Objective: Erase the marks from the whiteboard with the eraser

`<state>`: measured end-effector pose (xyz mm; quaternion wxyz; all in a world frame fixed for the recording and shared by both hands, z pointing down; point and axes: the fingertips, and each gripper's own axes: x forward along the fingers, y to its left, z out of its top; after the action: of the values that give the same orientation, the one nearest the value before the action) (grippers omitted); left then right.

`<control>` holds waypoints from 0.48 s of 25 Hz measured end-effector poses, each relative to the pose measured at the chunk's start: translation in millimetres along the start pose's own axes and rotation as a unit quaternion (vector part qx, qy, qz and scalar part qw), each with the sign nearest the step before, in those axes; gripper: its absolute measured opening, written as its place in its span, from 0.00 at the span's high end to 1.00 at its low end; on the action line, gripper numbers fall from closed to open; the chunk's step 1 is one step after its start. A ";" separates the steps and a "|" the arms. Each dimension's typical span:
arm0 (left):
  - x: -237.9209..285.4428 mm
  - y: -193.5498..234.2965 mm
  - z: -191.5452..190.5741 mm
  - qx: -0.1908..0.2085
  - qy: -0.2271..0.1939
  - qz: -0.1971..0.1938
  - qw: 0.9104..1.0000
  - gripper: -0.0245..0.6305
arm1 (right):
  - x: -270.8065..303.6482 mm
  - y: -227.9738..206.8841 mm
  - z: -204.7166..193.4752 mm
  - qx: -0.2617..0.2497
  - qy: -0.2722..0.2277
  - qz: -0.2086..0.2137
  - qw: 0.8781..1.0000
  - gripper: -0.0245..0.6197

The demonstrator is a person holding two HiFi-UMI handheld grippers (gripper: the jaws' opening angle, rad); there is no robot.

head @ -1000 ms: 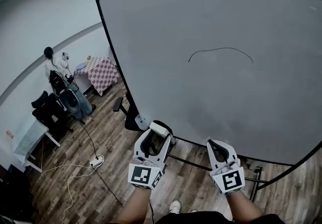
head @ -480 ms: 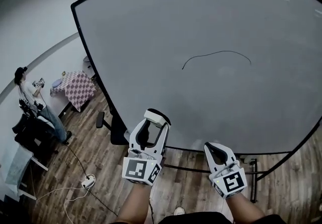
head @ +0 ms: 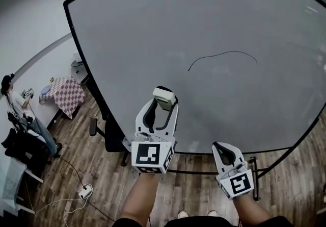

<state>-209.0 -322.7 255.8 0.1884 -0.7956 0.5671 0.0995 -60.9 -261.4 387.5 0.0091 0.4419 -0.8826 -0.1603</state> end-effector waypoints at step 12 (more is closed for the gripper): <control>55.9 3.6 -10.0 -0.012 0.079 0.066 0.995 0.59 | -15.8 -19.2 14.4 -0.060 -0.017 0.020 0.998 0.93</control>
<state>-194.2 -376.2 243.4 0.1263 -0.7638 0.6306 0.0553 -38.7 -255.8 370.2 0.0239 0.4202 -0.8801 -0.2200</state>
